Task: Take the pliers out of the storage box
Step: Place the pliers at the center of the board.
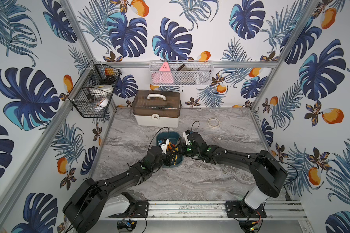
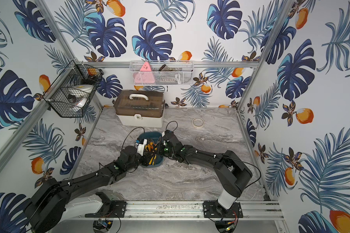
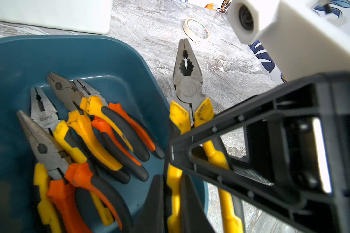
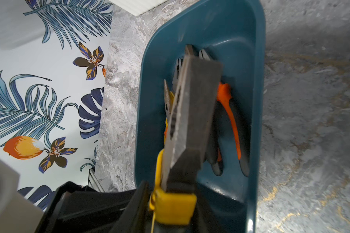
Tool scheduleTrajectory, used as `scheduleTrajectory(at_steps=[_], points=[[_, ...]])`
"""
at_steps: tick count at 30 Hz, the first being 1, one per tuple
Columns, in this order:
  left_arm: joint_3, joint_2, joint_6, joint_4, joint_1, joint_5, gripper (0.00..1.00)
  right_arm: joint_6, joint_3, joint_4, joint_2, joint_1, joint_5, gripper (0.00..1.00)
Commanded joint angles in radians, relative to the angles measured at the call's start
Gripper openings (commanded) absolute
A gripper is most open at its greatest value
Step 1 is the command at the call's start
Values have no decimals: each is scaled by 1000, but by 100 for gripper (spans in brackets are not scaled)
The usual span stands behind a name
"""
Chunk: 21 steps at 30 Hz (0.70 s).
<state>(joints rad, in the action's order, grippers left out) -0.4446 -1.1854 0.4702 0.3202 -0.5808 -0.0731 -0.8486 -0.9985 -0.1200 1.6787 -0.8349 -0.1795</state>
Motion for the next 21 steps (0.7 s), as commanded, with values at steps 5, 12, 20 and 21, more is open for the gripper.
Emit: scheduleTrajectory(at_steps=[5, 12, 20, 21], points=[[-7, -3, -13, 78, 3, -3, 2, 28, -25, -24, 10, -6, -14, 0], [25, 67, 10, 59, 2, 107, 89, 64, -12, 8, -68, -6, 23, 0], [-23, 50, 126, -127, 4, 373, 99, 162, 18, 23, -168, 108, -164, 0], [-31, 42, 132, -134, 4, 381, 99, 194, 14, 62, -184, 138, -173, 0]])
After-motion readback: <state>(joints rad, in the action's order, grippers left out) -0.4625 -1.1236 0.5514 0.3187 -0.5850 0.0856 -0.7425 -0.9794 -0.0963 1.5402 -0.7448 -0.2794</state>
